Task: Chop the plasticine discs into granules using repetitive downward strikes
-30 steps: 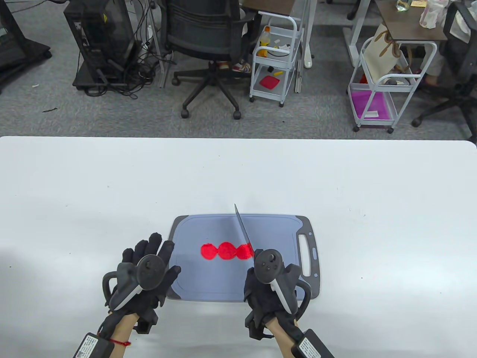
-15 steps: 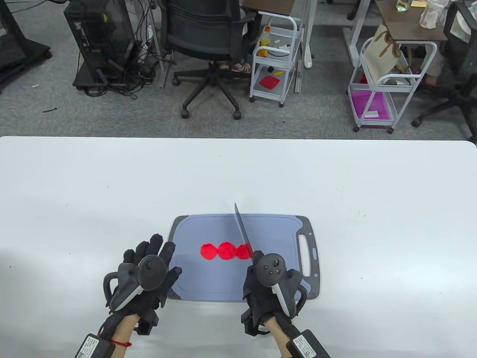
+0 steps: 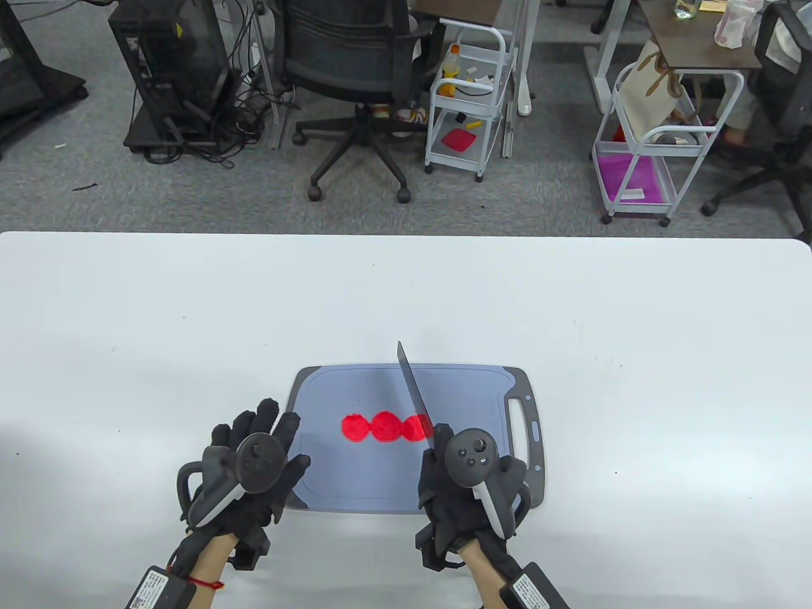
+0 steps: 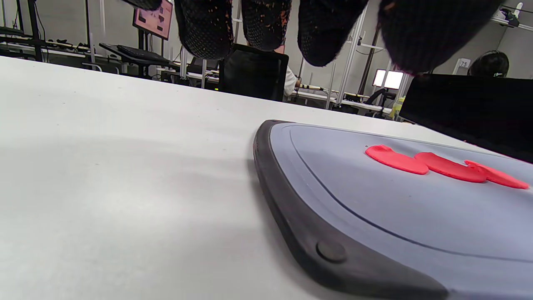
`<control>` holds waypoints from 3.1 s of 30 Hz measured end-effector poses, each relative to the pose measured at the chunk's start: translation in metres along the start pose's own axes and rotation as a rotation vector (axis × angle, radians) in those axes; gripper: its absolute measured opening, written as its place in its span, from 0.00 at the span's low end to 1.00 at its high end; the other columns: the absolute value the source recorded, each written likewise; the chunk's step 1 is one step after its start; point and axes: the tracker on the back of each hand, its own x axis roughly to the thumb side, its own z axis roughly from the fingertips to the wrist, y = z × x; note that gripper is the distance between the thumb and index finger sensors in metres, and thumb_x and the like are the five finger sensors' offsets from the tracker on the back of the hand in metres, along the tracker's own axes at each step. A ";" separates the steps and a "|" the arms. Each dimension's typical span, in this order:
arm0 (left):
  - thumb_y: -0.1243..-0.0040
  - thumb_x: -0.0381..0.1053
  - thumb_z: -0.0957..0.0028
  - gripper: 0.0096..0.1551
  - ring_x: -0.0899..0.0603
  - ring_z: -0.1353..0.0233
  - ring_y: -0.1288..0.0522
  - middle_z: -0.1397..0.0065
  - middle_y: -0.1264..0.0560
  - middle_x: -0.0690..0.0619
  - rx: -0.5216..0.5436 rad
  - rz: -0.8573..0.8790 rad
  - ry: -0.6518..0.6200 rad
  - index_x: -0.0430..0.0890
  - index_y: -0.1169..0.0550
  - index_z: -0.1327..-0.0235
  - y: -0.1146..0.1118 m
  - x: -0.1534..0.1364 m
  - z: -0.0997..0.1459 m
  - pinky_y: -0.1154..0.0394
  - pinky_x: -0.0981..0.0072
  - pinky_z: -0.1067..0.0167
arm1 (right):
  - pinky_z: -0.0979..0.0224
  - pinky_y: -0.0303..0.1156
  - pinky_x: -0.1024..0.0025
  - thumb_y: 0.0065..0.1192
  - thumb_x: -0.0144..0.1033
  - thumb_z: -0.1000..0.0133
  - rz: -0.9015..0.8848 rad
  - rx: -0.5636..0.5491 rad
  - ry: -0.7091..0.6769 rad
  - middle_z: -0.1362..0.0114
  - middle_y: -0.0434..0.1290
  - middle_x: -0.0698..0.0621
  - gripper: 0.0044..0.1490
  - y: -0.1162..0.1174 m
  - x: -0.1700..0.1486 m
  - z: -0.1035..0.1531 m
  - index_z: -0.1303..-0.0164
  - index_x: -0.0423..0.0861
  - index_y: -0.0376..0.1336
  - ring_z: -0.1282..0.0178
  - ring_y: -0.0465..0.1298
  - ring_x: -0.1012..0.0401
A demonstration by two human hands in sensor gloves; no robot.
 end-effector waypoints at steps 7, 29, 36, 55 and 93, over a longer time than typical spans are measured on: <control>0.48 0.71 0.52 0.42 0.31 0.15 0.37 0.08 0.42 0.50 -0.010 -0.003 -0.004 0.61 0.32 0.20 -0.001 0.003 0.003 0.47 0.29 0.25 | 0.76 0.84 0.51 0.67 0.40 0.46 0.073 -0.047 -0.014 0.51 0.83 0.43 0.32 0.020 0.006 -0.002 0.30 0.47 0.71 0.81 0.88 0.54; 0.48 0.71 0.52 0.42 0.32 0.15 0.36 0.08 0.42 0.50 -0.031 0.007 -0.012 0.61 0.32 0.20 0.000 0.005 0.002 0.47 0.29 0.25 | 0.77 0.85 0.51 0.67 0.40 0.46 0.088 -0.017 -0.017 0.52 0.84 0.42 0.32 0.022 0.017 0.000 0.30 0.47 0.72 0.82 0.89 0.53; 0.48 0.71 0.52 0.42 0.32 0.15 0.36 0.08 0.42 0.50 -0.038 0.011 -0.014 0.61 0.32 0.20 0.001 0.004 0.001 0.47 0.29 0.25 | 0.77 0.85 0.53 0.67 0.43 0.47 -0.044 -0.015 -0.039 0.52 0.84 0.45 0.32 0.023 0.001 -0.008 0.31 0.49 0.73 0.81 0.89 0.55; 0.48 0.71 0.52 0.42 0.32 0.15 0.36 0.08 0.42 0.50 -0.053 0.009 -0.010 0.61 0.32 0.20 0.001 0.005 0.002 0.47 0.29 0.25 | 0.80 0.85 0.50 0.67 0.40 0.46 -0.031 0.039 0.034 0.53 0.84 0.40 0.30 0.014 0.002 -0.004 0.33 0.45 0.74 0.84 0.89 0.53; 0.48 0.71 0.52 0.42 0.32 0.15 0.36 0.08 0.42 0.50 -0.069 0.013 -0.008 0.61 0.32 0.20 0.001 0.003 0.000 0.47 0.29 0.25 | 0.79 0.86 0.53 0.67 0.44 0.46 -0.072 -0.040 -0.029 0.52 0.84 0.44 0.31 0.024 0.008 -0.014 0.33 0.49 0.74 0.83 0.89 0.55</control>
